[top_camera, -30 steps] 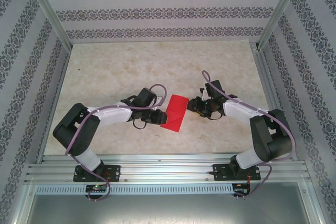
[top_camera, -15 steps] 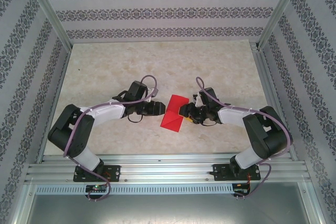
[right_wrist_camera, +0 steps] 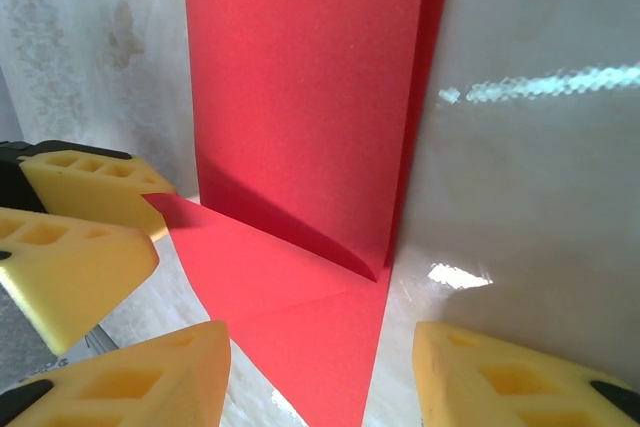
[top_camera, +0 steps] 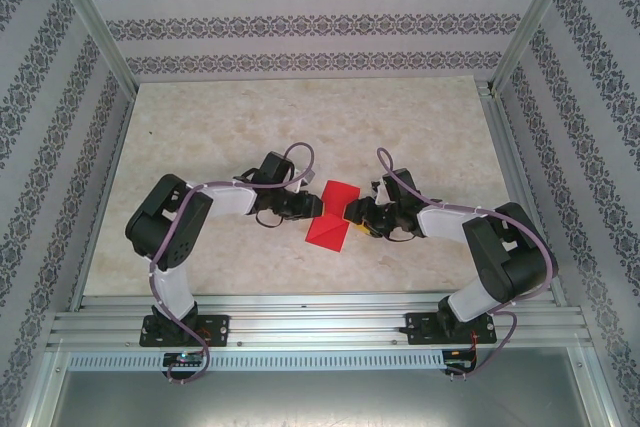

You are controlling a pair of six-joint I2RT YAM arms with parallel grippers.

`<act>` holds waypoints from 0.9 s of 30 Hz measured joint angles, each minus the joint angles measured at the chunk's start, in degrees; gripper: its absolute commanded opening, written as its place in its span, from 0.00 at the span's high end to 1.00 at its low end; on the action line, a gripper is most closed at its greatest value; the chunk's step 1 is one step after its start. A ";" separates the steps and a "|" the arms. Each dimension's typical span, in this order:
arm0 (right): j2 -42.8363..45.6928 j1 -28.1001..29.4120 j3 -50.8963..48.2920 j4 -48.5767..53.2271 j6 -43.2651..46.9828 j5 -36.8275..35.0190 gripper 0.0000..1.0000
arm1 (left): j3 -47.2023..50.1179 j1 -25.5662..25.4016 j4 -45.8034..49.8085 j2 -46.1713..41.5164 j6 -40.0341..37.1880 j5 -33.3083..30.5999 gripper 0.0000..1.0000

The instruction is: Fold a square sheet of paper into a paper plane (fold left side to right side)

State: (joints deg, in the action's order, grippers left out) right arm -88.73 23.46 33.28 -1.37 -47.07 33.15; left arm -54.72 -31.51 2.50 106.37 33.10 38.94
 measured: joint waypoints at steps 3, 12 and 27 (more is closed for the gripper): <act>0.00 -0.20 -0.20 -0.15 -0.02 0.04 0.48 | -0.33 0.00 -0.15 0.26 -0.04 0.59 0.86; -0.02 -0.37 -0.46 -1.97 -0.96 0.48 0.48 | -0.63 0.00 0.02 0.04 -0.74 -0.11 0.95; -2.86 -0.22 -0.44 -7.37 -4.15 2.58 0.50 | 0.85 0.37 0.07 -2.34 -0.90 -1.55 0.95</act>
State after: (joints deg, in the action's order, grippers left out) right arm -91.59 23.24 32.84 -8.73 -51.22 35.73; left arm -53.87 -31.14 2.57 104.03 32.21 37.39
